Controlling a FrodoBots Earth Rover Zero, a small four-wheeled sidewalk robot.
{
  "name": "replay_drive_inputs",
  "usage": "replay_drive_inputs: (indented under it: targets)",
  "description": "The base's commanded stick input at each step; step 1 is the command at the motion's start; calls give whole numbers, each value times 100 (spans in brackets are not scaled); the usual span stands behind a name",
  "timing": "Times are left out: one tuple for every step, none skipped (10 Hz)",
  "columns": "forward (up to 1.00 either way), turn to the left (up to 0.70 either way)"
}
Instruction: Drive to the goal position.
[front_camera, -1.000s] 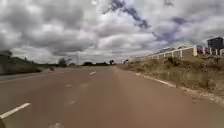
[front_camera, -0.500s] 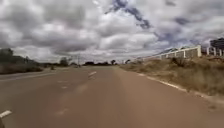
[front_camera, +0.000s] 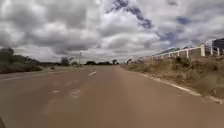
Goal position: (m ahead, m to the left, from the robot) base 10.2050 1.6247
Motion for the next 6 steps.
replay_drive_inputs:
  targets:
    - [85, 0]
    - [85, 0]
    - [85, 0]
    - [85, 0]
    - [85, 0]
    - [85, 0]
